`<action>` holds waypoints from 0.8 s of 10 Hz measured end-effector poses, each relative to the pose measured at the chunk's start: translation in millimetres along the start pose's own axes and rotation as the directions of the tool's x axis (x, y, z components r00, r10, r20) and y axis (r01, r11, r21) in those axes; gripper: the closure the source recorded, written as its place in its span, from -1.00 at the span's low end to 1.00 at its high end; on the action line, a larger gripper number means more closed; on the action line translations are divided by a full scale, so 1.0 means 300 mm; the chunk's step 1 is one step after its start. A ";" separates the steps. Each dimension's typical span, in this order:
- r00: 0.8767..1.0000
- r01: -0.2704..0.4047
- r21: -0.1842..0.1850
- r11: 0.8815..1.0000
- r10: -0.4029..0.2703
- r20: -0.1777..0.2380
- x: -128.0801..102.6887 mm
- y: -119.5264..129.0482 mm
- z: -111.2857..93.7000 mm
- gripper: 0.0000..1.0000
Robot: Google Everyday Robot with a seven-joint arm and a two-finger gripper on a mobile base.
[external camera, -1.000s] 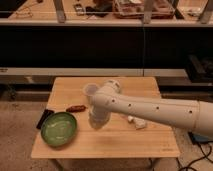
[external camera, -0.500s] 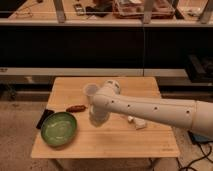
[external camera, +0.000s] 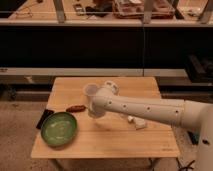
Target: Drag the ceramic bowl in a circle
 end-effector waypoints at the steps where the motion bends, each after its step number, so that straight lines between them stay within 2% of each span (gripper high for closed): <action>1: 1.000 0.006 -0.003 1.000 -0.006 -0.001 0.001 -0.001 -0.001 0.61; 2: 1.000 0.019 0.003 1.000 -0.019 0.001 0.006 -0.006 0.005 0.61; 4: 0.996 0.079 0.057 0.995 -0.081 0.025 0.015 -0.060 0.043 0.49; 6: 0.986 0.143 0.107 0.984 -0.151 0.071 0.014 -0.121 0.112 0.38; 7: 0.975 0.182 0.128 0.975 -0.196 0.106 0.018 -0.152 0.152 0.12; 8: 0.967 0.206 0.138 0.969 -0.223 0.123 0.023 -0.167 0.169 -0.06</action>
